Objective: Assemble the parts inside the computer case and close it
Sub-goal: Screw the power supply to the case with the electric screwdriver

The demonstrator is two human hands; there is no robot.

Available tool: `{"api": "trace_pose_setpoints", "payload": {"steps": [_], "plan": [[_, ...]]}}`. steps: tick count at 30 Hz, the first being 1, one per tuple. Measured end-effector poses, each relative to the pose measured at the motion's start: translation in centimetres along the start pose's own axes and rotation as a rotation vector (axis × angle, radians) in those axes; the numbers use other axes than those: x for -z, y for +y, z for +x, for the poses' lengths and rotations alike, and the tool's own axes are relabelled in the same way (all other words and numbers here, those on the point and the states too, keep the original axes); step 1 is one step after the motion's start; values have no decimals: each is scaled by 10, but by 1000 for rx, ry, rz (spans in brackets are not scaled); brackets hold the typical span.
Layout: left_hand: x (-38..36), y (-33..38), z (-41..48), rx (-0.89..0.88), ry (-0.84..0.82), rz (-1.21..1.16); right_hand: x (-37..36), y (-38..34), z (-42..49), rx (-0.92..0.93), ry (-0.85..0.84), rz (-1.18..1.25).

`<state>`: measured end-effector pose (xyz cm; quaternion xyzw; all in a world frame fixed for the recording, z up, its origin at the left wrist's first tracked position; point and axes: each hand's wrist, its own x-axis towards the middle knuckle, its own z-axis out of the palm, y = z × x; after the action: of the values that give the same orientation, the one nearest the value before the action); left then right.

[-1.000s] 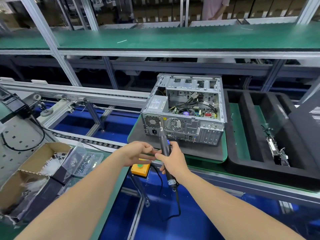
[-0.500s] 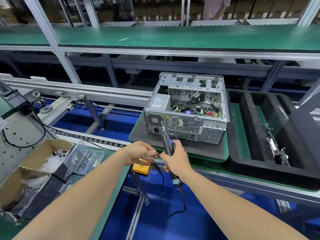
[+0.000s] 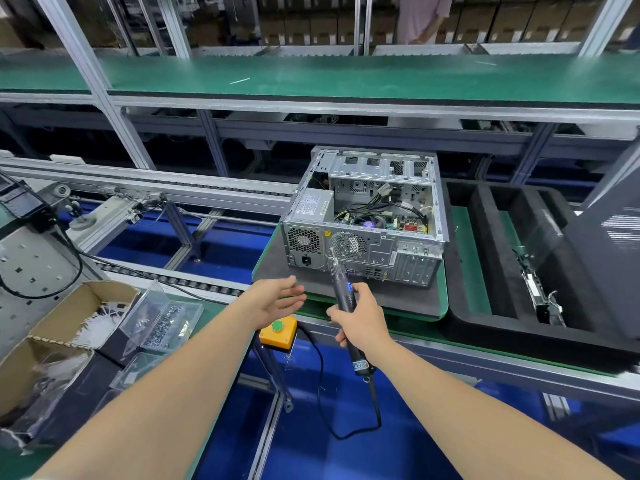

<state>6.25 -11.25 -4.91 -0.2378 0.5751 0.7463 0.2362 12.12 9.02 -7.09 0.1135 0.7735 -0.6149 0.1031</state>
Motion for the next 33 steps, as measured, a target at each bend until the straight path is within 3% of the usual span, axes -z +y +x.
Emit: {"api": "trace_pose_setpoints", "payload": {"steps": [6, 11, 19, 33], "plan": [[-28, 7, -1, -86, -16, -132, 8, 3, -7, 2, -56, 12], [-52, 10, -3, -108, -57, -233, 10, 0, -14, 20, -199, 74], [-69, 11, -2, -121, -92, -184, 13, 5, -23, 72, -216, -70], [-70, 13, 0, -154, -122, -75, 20, -1, -27, 93, -205, -70]]}}
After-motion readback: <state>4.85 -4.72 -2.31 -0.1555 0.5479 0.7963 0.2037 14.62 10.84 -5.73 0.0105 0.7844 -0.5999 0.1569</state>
